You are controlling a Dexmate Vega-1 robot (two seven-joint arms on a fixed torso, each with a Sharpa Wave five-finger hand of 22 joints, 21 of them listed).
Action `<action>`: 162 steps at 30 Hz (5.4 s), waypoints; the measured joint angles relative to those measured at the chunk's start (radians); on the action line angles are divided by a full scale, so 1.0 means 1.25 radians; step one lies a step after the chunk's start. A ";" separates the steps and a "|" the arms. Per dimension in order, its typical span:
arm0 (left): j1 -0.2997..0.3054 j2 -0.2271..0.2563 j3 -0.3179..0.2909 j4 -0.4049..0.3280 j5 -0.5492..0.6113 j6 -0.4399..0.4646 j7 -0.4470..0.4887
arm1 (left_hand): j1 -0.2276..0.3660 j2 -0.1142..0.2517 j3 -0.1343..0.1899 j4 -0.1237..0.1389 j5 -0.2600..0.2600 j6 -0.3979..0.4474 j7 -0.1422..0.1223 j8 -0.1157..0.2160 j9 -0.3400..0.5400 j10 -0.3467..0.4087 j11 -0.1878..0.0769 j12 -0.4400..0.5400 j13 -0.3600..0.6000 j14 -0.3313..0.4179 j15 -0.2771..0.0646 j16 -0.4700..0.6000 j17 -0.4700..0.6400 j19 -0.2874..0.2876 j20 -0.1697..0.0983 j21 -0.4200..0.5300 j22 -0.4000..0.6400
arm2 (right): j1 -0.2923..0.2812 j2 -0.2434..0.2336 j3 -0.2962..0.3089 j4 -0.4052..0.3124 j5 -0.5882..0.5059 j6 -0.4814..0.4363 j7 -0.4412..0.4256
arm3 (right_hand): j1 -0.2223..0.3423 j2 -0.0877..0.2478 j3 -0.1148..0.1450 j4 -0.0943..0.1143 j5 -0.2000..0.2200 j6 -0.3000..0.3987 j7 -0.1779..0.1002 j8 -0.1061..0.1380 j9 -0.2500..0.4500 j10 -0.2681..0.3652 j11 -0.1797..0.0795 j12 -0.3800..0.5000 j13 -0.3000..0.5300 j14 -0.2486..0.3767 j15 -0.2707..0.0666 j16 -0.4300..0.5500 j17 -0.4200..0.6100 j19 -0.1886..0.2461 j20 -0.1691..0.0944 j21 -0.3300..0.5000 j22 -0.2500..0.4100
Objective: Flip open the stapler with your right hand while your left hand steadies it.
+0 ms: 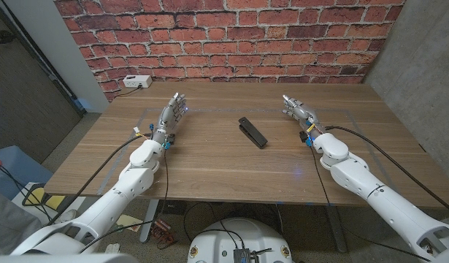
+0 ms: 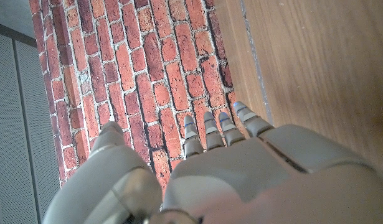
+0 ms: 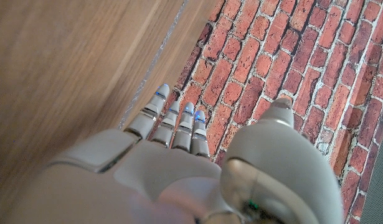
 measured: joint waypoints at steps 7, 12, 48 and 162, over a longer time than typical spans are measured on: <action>-0.006 -0.004 0.001 0.010 0.000 -0.004 -0.003 | 0.000 0.000 0.000 0.000 0.000 0.004 0.004 0.000 0.000 0.002 0.002 0.000 0.000 0.000 0.000 0.000 0.000 0.000 0.000 0.000 0.000 | -0.007 -0.007 -0.007 -0.025 -0.033 -0.019 -0.032 | 0.025 0.000 0.007 -0.014 -0.001 0.027 -0.010 0.007 0.000 0.028 0.002 0.007 0.000 0.021 0.000 0.008 0.000 0.018 -0.008 0.000 0.000; -0.009 -0.005 0.001 0.015 0.000 -0.005 -0.005 | 0.000 0.000 0.000 0.000 0.000 0.010 0.010 0.000 0.000 0.003 0.003 0.000 0.000 0.006 0.000 0.000 0.000 -0.003 -0.003 0.000 0.000 | -0.008 -0.007 -0.013 -0.037 -0.049 -0.025 -0.043 | 0.039 0.001 0.014 -0.021 -0.003 0.051 -0.017 0.013 0.000 0.047 -0.002 0.014 0.000 0.042 0.000 0.014 0.001 0.033 -0.013 0.000 0.000; -0.041 -0.024 0.005 0.075 -0.005 -0.014 -0.028 | -0.004 0.004 -0.003 -0.003 0.000 0.039 0.019 0.006 0.004 0.013 0.002 0.000 0.004 0.006 0.000 0.000 0.000 -0.003 -0.003 0.000 0.000 | -0.008 -0.030 -0.063 -0.183 -0.209 -0.219 -0.164 | 0.113 -0.006 0.043 -0.037 -0.027 0.080 -0.019 -0.003 0.004 0.118 -0.013 0.010 0.001 0.191 -0.006 0.068 0.024 0.202 -0.023 0.044 0.007; -0.005 -0.021 -0.002 0.054 -0.026 -0.011 -0.037 | -0.014 0.014 -0.016 -0.003 0.000 0.050 0.036 0.003 0.004 0.017 0.000 0.000 0.004 0.006 0.000 0.000 0.000 -0.003 -0.003 0.000 0.000 | 0.110 0.012 -0.309 -0.350 -0.599 -0.728 -0.142 | 0.037 -0.009 0.034 -0.005 -0.015 0.105 0.023 0.017 0.030 0.130 0.020 0.043 0.121 0.181 -0.007 0.203 0.246 0.239 -0.031 0.094 0.071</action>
